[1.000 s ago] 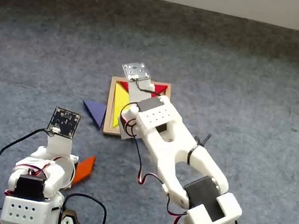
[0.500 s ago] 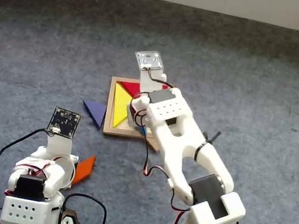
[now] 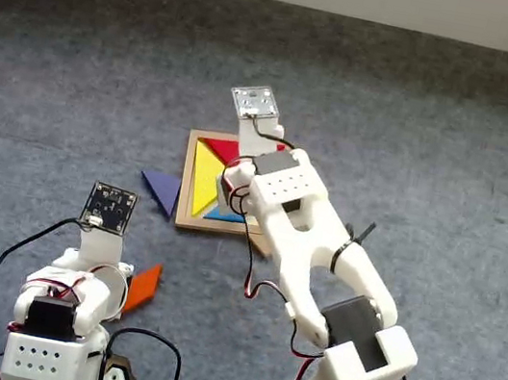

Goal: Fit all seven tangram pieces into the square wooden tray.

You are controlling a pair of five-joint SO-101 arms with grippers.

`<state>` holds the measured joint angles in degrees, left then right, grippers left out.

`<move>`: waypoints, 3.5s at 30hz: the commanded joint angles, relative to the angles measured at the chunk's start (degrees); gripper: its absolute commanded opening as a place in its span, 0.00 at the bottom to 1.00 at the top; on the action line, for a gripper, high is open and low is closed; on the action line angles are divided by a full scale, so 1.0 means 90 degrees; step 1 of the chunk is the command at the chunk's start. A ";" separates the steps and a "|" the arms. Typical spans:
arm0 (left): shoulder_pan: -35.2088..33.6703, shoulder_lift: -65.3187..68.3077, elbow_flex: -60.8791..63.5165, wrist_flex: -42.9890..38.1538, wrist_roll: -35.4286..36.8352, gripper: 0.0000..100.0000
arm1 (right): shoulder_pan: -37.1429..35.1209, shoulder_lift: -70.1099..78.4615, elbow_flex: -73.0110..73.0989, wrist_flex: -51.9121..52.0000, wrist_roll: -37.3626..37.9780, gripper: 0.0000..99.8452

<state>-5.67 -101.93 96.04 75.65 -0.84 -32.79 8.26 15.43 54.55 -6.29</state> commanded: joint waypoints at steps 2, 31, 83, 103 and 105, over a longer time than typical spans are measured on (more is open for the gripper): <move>-0.0063 -0.0259 0.0122 0.0039 -0.0029 0.01 | 0.0454 -0.0054 -0.0357 -0.0103 0.0078 0.14; -0.0063 -0.0259 0.0122 0.0039 -0.0029 0.01 | 0.0200 -0.1158 -0.0181 0.1050 0.0088 0.05; -0.0063 -0.0259 0.0122 0.0039 -0.0029 0.01 | -0.0044 -0.1988 0.1783 0.1265 0.0977 0.25; -0.0063 -0.0259 0.0122 0.0039 -0.0029 0.01 | -0.0435 -0.1802 0.1802 -0.0347 -0.1944 0.31; -0.0063 -0.0259 0.0122 0.0039 -0.0029 0.01 | -0.0435 -0.1460 0.1792 -0.0347 -0.2159 0.31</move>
<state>-5.67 -101.93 96.04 75.65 -0.84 -36.13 -6.33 34.33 52.35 -22.55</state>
